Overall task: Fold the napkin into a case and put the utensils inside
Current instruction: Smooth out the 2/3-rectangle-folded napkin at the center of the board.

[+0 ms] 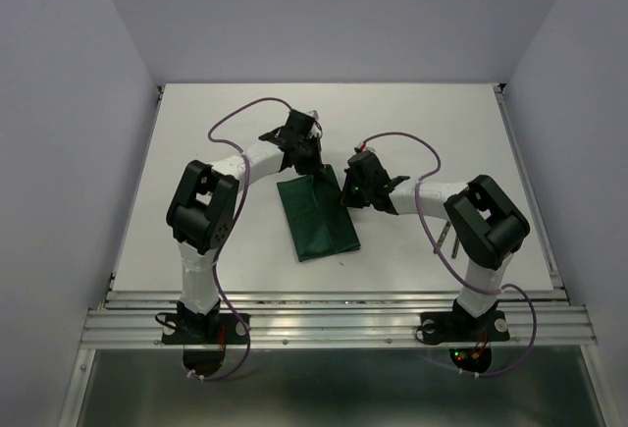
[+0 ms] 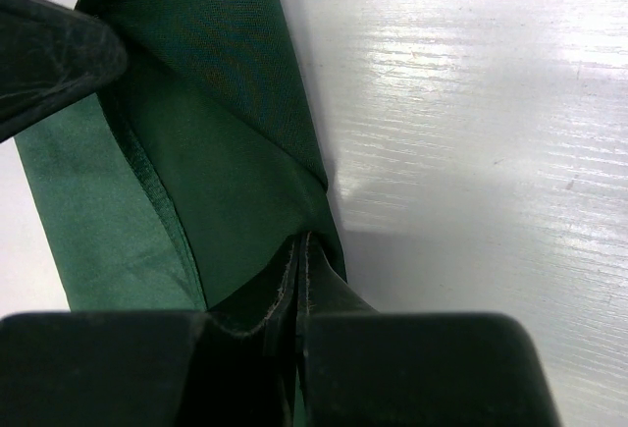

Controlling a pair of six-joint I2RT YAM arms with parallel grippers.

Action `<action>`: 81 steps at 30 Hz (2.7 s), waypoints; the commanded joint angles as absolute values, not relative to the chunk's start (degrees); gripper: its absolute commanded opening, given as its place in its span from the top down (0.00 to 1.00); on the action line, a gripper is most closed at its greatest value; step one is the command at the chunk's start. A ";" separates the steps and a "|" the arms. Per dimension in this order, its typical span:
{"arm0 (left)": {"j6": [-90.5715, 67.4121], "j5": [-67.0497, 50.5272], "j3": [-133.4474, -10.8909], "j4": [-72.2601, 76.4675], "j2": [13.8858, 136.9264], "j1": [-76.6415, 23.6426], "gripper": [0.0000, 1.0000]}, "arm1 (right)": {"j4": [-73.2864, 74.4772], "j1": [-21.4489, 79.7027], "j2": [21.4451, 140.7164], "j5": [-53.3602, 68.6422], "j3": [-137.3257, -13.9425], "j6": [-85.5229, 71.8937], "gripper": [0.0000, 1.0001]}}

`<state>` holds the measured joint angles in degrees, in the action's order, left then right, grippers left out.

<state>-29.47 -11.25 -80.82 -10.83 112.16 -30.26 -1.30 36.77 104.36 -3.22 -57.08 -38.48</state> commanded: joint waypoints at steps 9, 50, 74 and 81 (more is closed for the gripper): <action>-29.09 -7.03 -84.99 -11.78 116.45 -29.27 1.00 | -2.55 36.91 104.50 -3.43 -58.53 -38.67 0.99; -25.40 -9.76 -85.25 -11.16 119.18 -28.92 1.00 | 1.76 33.75 118.65 -7.20 -78.14 -33.92 0.99; -21.01 -17.23 -95.09 -13.80 126.65 -33.75 1.00 | -8.44 33.75 102.93 -6.50 -50.98 -50.97 0.99; -20.74 -14.69 -96.59 -15.81 122.72 -34.37 1.00 | -8.09 33.75 102.04 -7.38 -50.45 -50.89 0.99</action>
<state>-22.06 -16.29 -94.13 -13.17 126.85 -34.26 -9.63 34.06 102.59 -5.74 -50.83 -50.61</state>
